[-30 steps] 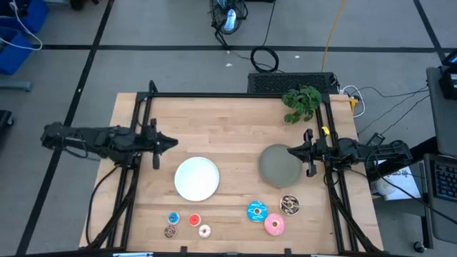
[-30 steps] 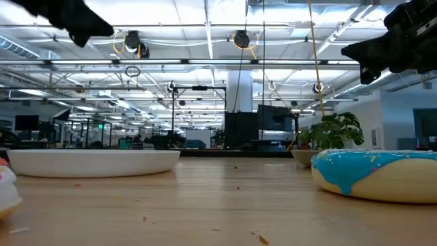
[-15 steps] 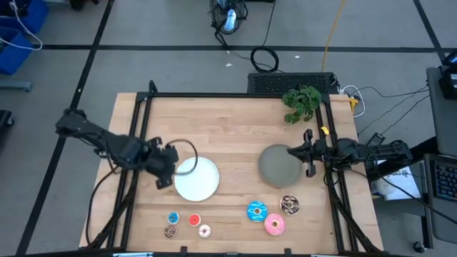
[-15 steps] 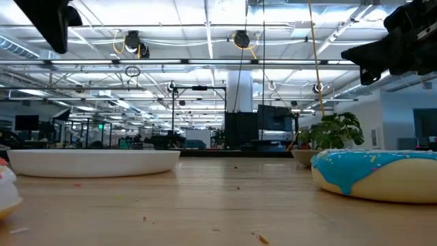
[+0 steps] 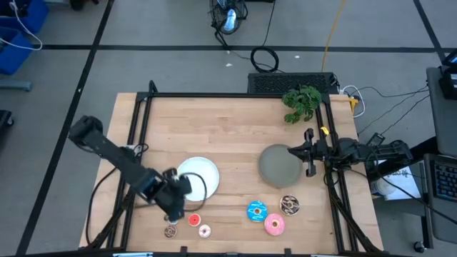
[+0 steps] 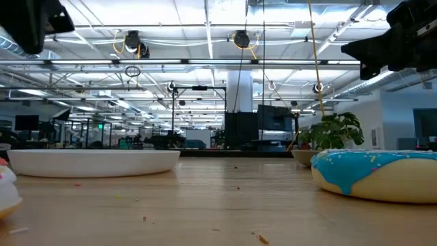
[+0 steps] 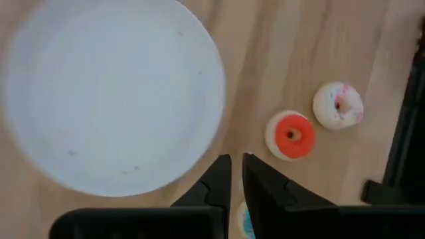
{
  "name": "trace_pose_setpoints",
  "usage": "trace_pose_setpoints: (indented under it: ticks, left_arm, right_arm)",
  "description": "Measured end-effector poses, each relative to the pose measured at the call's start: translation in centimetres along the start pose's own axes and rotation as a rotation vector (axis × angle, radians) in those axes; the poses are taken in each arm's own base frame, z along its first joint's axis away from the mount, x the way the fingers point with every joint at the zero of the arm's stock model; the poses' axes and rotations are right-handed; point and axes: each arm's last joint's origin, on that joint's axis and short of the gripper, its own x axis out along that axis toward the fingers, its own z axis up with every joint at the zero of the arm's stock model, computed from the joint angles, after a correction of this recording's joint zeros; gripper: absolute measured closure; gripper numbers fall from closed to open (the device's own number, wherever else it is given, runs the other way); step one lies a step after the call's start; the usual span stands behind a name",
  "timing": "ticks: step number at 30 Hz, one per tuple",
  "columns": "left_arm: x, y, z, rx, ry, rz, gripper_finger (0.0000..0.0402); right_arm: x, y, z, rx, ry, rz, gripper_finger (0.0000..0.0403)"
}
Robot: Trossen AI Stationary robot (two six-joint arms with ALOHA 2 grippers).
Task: Pick & Place donuts
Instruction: Put the small orange donut on the white plate
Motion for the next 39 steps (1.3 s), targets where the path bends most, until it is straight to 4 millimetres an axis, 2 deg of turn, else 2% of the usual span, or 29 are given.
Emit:
trace_pose_setpoints:
  ticks: [4, 9, 13, 16, 24, 29, 34, 39]
  left_arm:
    - [1.9, -1.7, 1.1, 0.123, 0.08, 0.004, 0.0355]
    - [2.6, -4.6, 3.6, 0.319, 0.077, -0.012, 0.0354]
    - [3.0, -6.5, 4.5, 0.433, 0.06, -0.027, 0.0349]
    - [3.4, -6.9, 4.6, 0.447, 0.083, -0.05, 0.0318]
    - [3.9, -6.9, 4.2, 0.47, 0.08, 0.03, 0.0182]
    - [3.8, -7.4, 3.6, 0.436, 0.078, 0.024, 0.0117]
    - [3.7, -8.0, 3.0, 0.39, 0.067, 0.027, 0.0076]
    - [3.7, -8.6, 2.2, 0.428, 0.06, 0.026, 0.0067]
  right_arm:
    - [0.0, 0.0, 0.3, 0.018, -0.031, -0.002, 0.0403]
    - [0.0, 0.0, 0.4, 0.019, -0.037, -0.002, 0.0403]
    - [0.0, 0.0, 0.4, 0.019, -0.037, -0.002, 0.0403]
    - [0.0, 0.0, 0.3, 0.019, -0.033, -0.001, 0.0403]
    - [0.0, 0.0, 0.3, 0.008, -0.033, -0.002, 0.0403]
    - [0.0, 0.0, 0.6, -0.014, -0.063, -0.003, 0.0403]
    - [0.0, 0.0, 0.7, -0.009, -0.076, -0.004, 0.0403]
    - [0.0, 0.0, 0.8, -0.009, -0.077, -0.004, 0.0403]
